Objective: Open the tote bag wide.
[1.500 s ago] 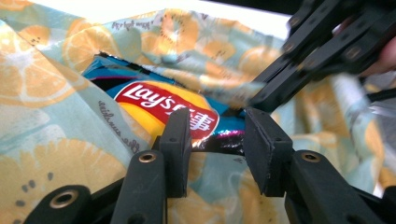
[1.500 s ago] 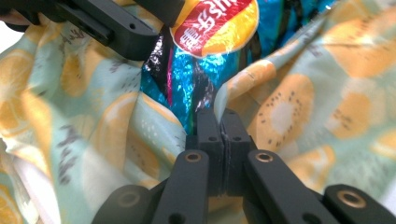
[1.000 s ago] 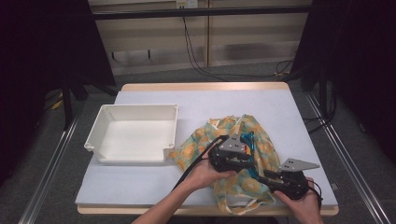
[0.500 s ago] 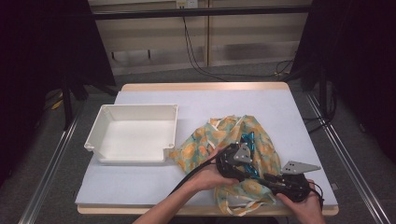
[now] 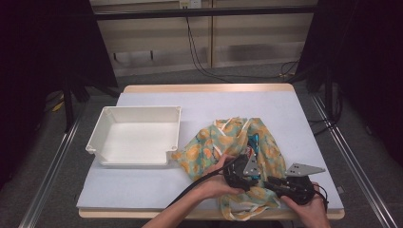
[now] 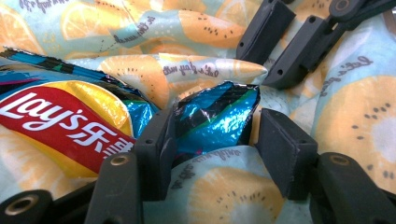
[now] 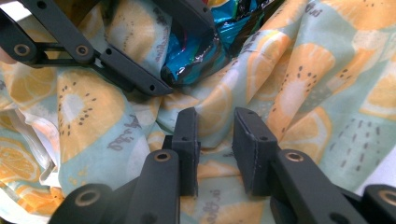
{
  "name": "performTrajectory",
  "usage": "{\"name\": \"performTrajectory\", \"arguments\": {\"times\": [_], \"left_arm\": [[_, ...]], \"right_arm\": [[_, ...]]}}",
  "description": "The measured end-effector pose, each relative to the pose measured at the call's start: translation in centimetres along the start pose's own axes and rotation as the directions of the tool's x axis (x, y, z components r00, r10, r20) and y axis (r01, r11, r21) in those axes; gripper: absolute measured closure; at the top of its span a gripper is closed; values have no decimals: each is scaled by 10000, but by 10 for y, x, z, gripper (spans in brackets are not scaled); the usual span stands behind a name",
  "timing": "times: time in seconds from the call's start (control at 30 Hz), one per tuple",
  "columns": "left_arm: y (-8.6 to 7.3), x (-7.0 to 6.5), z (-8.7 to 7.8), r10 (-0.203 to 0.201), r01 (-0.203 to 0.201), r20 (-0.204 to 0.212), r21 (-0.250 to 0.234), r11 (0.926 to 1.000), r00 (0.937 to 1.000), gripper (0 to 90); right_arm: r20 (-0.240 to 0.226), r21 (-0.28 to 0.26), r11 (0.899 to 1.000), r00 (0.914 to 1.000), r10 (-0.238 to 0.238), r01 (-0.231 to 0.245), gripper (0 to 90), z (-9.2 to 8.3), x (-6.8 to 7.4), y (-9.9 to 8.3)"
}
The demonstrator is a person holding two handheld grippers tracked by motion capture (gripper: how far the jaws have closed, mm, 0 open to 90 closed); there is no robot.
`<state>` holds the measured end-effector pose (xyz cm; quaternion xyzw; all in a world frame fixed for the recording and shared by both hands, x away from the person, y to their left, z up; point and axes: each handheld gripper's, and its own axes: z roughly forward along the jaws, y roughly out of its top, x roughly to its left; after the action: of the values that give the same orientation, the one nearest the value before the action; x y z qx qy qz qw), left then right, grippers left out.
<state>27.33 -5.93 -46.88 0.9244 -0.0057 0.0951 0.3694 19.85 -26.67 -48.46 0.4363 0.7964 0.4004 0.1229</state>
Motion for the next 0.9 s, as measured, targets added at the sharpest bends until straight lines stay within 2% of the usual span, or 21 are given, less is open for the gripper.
{"name": "performTrajectory", "arguments": {"times": [0.03,0.1,0.17,0.2,0.33,0.4,0.5,0.57,0.6,0.63,0.7,0.77,0.8,0.83,0.87,0.9], "left_arm": [[-1,-1,0,24,-26,-206,-59,10000,9998,516],[-1,-1,0,-145,144,-262,-54,9999,9996,565],[-2,1,2,-370,369,-31,-174,9992,9993,678],[-2,3,2,-340,342,109,-122,9993,9994,717],[-2,8,-3,-890,907,502,-333,9953,9948,847],[-4,13,-8,-1472,1528,778,-713,9857,9860,888],[-4,21,-19,-1975,2122,1189,-1269,9690,9731,896],[-2,25,-28,-2106,2307,1317,-1631,9592,9687,897],[-1,26,-30,-2067,2282,1342,-1721,9583,9692,898],[0,27,-34,-2163,2402,1400,-1850,9530,9662,898],[3,29,-40,-2153,2430,1484,-2050,9481,9652,898],[6,31,-45,-2214,2528,1533,-2314,9394,9631,898],[8,32,-48,-2167,2480,1498,-2385,9390,9647,898],[9,33,-50,-2265,2612,1562,-2598,9297,9614,898],[10,34,-52,-2354,2719,1607,-2669,9246,9585,898],[11,35,-55,-2281,2654,1608,-2734,9245,9603,898]], "right_arm": [[16,-3,10000,10000,16,-16,712,0,0,0],[14,-16,10000,10000,12,-12,718,1,0,0],[41,-41,10000,10000,-58,58,729,1,0,0],[43,-57,10000,10000,-57,57,732,2,0,0],[56,-31,10000,10000,9,-9,744,3,0,1],[51,-7,10000,10000,2,-2,753,3,0,2],[22,19,10000,10000,78,-78,775,6,0,5],[-38,57,10000,10000,45,-45,789,8,0,6],[-55,48,10000,10000,64,-64,798,9,1,7],[-74,73,10000,10000,50,-49,801,10,1,8],[-76,91,10000,10000,39,-39,812,11,1,9],[-64,101,9999,10000,61,-60,819,12,1,10],[-78,95,9999,10000,37,-36,825,12,1,10],[-73,105,9999,10000,59,-59,829,12,1,10],[-91,95,9999,10000,38,-37,832,13,1,10],[-100,101,9999,9999,56,-55,836,13,1,10]]}}
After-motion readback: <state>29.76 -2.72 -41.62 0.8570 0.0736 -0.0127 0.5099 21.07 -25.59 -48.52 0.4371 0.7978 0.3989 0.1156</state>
